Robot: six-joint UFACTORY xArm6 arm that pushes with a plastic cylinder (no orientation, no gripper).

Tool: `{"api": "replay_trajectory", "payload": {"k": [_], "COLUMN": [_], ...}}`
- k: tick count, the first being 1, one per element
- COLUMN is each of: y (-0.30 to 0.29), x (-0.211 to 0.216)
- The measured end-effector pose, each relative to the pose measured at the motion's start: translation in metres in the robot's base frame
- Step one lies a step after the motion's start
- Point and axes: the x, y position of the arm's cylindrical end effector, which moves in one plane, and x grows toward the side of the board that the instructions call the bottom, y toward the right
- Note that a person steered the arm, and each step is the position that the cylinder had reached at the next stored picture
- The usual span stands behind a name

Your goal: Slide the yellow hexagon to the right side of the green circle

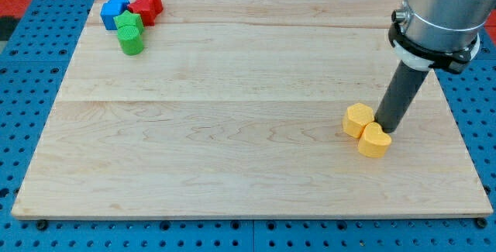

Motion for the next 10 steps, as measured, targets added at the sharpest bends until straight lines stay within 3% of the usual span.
{"api": "replay_trajectory", "payload": {"k": [1, 2, 5, 7, 10], "y": [-0.009, -0.061, -0.183, -0.335, -0.392], "x": [0.000, 0.000, -0.076, -0.078, -0.080]}}
